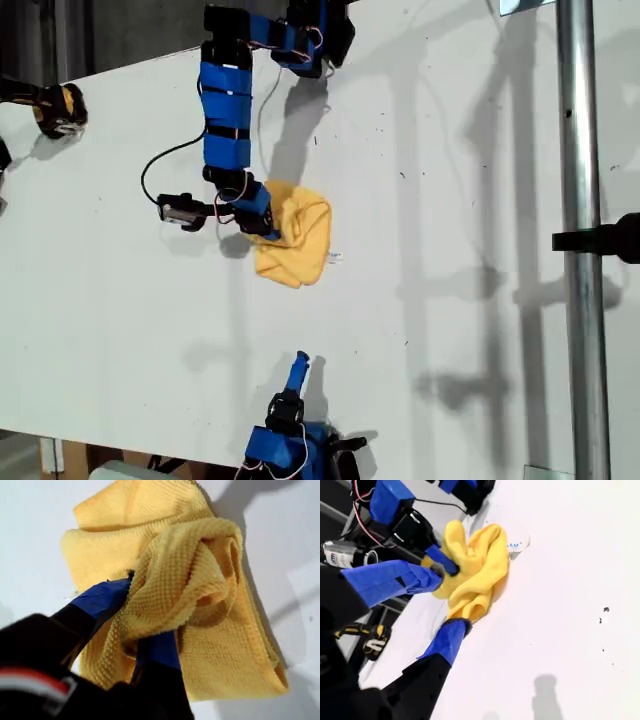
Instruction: Grasp corners of a towel and fold twice.
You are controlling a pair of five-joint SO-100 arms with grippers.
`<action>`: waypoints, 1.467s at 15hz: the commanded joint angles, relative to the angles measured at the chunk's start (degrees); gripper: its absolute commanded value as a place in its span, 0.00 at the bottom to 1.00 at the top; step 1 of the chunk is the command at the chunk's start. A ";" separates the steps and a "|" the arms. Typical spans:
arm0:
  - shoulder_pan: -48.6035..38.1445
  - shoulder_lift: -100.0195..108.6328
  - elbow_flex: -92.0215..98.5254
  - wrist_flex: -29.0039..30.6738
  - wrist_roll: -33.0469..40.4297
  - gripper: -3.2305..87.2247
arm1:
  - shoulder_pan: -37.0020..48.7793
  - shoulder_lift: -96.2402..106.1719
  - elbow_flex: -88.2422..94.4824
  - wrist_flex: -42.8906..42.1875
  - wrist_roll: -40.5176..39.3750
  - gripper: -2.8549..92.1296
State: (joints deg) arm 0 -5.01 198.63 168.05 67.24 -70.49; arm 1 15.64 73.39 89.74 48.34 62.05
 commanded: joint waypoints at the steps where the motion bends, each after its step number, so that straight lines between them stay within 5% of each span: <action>1: 0.62 0.35 0.00 -1.05 -0.97 0.21 | 0.79 -1.49 -8.17 -1.41 -1.05 0.03; 6: 0.35 0.35 0.79 -2.11 -1.05 0.21 | -0.53 6.06 -18.11 3.87 -5.19 0.47; 9: 0.09 0.35 1.49 -2.37 -0.88 0.21 | 0.09 22.32 -10.99 4.22 -5.36 0.39; 14: -0.09 0.35 3.78 -2.72 -0.88 0.17 | 3.25 52.82 16.96 21.97 -1.58 0.04; 18: -0.09 0.35 8.09 -3.78 -2.02 0.13 | -0.26 89.74 56.16 24.61 10.63 0.03; 22: -0.18 0.35 10.55 -3.52 -4.75 0.11 | -2.29 104.77 68.82 26.81 16.52 0.03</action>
State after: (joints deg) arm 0 -4.83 198.63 177.89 64.42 -73.92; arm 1 12.74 175.08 157.59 74.53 77.78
